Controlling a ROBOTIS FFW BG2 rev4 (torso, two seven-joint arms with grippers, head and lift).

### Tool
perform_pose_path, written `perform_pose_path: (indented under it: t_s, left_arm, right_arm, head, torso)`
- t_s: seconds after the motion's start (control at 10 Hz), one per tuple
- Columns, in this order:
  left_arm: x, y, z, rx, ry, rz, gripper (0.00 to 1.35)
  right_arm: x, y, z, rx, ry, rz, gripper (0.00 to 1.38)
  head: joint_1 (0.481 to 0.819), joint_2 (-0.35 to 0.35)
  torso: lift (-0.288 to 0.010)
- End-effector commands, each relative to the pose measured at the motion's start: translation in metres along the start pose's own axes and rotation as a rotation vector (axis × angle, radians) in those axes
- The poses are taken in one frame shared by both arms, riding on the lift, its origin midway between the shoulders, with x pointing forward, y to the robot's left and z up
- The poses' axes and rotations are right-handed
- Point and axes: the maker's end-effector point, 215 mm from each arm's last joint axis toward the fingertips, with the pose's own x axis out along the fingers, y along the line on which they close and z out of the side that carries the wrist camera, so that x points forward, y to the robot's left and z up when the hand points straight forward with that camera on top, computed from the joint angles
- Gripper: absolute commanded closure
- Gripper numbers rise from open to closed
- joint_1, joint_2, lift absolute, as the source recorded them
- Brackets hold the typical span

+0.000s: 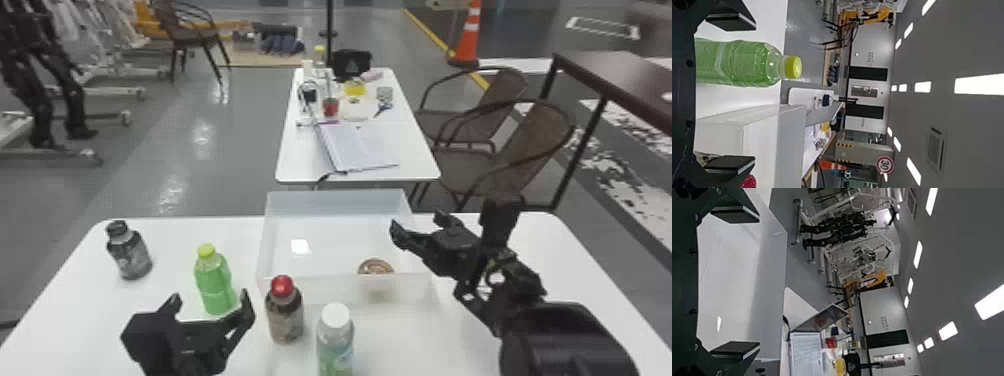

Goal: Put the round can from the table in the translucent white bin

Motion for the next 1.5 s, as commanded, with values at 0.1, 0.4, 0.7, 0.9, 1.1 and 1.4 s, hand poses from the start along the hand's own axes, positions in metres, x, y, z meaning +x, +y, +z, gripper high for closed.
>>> perform_pose_path:
  t_s: [0.1,0.4,0.7,0.9,1.1,1.4]
  left_arm:
    - [0.000,-0.001,0.003,0.000,-0.011,0.000,0.11]
    - [0.000,0.001,0.007,0.009,-0.022,0.003,0.11]
    - [0.000,-0.001,0.009,0.030,-0.031,-0.003,0.11]
    - [-0.001,-0.003,0.010,0.032,-0.032,-0.007,0.11]
    - [-0.001,-0.003,0.011,0.034,-0.037,-0.009,0.11]
    - [-0.002,-0.002,0.013,0.038,-0.043,-0.008,0.11]
  right_arm:
    - [-0.062,-0.002,0.003,-0.046,-0.117,-0.156,0.16]
    - [-0.142,0.002,-0.021,-0.104,-0.139,-0.317,0.16]
    - [-0.156,0.000,-0.029,-0.117,-0.125,-0.349,0.16]
    - [-0.154,-0.002,-0.031,-0.105,-0.126,-0.353,0.16]
    - [-0.152,-0.002,-0.033,-0.096,-0.113,-0.353,0.16]
    - [-0.152,-0.001,-0.035,-0.089,-0.105,-0.353,0.16]
  head:
    - [0.549,0.000]
    - [0.549,0.000]
    - [0.549,0.000]
    - [0.549,0.000]
    - [0.549,0.000]
    - [0.549,0.000]
  torso:
    - [-0.100]
    - [-0.100]
    - [-0.100]
    - [-0.100]
    - [-0.100]
    - [-0.100]
